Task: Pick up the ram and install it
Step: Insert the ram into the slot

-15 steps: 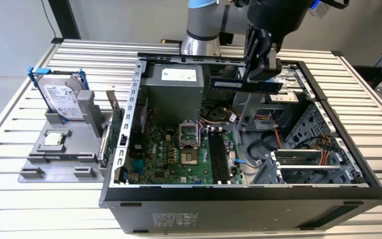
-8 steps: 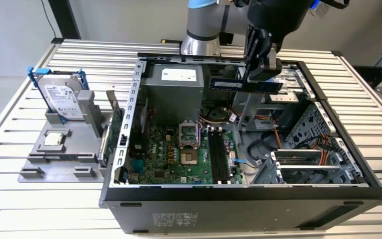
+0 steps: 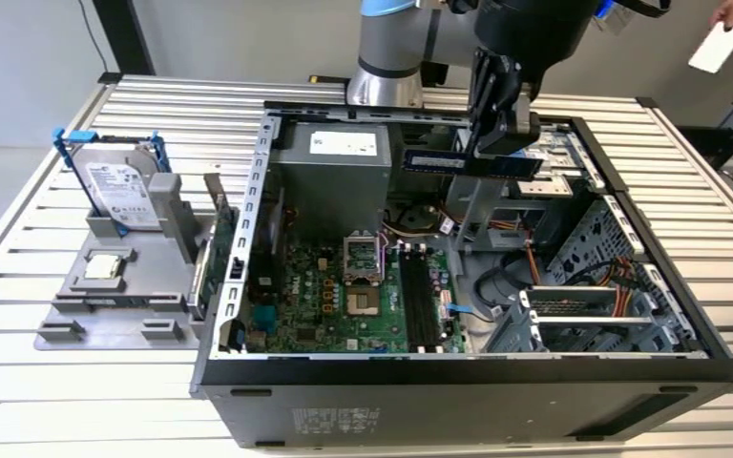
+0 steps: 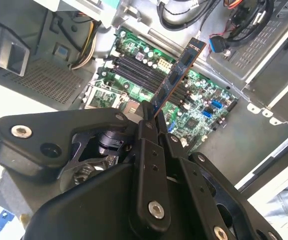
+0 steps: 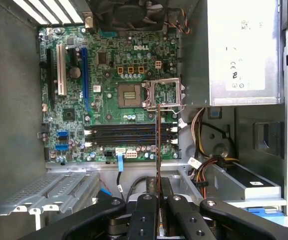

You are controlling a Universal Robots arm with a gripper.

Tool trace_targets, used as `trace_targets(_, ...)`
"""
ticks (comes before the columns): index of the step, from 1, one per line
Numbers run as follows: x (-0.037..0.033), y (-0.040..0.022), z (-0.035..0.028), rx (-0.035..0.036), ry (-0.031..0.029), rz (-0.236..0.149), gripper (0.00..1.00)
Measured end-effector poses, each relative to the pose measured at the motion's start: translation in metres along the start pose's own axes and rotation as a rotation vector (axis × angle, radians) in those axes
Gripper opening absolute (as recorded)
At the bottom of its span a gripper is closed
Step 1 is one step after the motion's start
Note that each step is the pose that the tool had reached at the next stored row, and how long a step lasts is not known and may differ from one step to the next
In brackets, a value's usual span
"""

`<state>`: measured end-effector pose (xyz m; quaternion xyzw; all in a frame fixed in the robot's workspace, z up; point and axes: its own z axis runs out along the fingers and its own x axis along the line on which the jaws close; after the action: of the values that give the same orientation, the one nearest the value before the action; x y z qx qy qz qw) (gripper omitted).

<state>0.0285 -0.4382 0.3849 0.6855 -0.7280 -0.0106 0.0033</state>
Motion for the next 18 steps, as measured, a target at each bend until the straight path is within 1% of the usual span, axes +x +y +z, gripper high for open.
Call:
trace_targets(11,0.0000,0.0000,0.0000,0.0000,-0.0002,0.005,0.00)
trace_targets(14,0.0001,0.0000,-0.0001,0.0002,-0.0004,0.029,0.00)
trace_targets(18,0.0004,0.0000,0.0000,0.0007,-0.0015,0.078,0.00)
